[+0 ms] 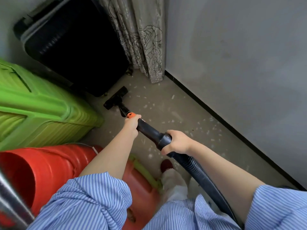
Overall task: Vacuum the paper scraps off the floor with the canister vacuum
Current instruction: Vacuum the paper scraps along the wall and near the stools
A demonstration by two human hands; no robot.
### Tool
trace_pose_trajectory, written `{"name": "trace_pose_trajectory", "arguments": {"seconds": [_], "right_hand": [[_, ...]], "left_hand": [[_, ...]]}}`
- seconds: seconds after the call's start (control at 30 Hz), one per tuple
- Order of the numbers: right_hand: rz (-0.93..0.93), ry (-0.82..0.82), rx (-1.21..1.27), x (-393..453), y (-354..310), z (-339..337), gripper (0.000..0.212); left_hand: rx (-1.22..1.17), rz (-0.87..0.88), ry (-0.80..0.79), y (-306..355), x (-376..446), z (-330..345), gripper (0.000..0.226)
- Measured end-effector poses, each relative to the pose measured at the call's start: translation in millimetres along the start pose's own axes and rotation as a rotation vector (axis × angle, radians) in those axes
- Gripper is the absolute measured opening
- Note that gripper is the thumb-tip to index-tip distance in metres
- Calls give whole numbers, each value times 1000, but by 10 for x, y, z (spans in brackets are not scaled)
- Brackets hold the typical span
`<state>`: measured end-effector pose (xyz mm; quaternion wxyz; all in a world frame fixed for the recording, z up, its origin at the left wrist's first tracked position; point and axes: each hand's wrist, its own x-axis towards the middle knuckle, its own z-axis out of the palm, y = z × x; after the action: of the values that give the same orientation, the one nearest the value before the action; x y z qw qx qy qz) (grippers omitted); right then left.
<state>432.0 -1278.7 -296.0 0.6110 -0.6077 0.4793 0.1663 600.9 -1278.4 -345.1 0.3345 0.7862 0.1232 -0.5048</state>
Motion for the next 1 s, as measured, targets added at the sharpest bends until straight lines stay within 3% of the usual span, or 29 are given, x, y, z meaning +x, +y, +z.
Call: {"name": "trace_pose_trajectory", "arguments": {"seconds": [0.17, 0.77, 1.0], "right_hand": [[-24, -32, -36, 262, -42, 39, 32], [-85, -43, -216, 1058, -145, 22, 32], [-74, -66, -181, 1049, 18, 26, 33]], "left_hand": [[-6, -22, 21, 39, 238, -122, 40], [-182, -19, 25, 63, 953, -134, 46], [-144, -21, 28, -27, 973, -63, 46]]}}
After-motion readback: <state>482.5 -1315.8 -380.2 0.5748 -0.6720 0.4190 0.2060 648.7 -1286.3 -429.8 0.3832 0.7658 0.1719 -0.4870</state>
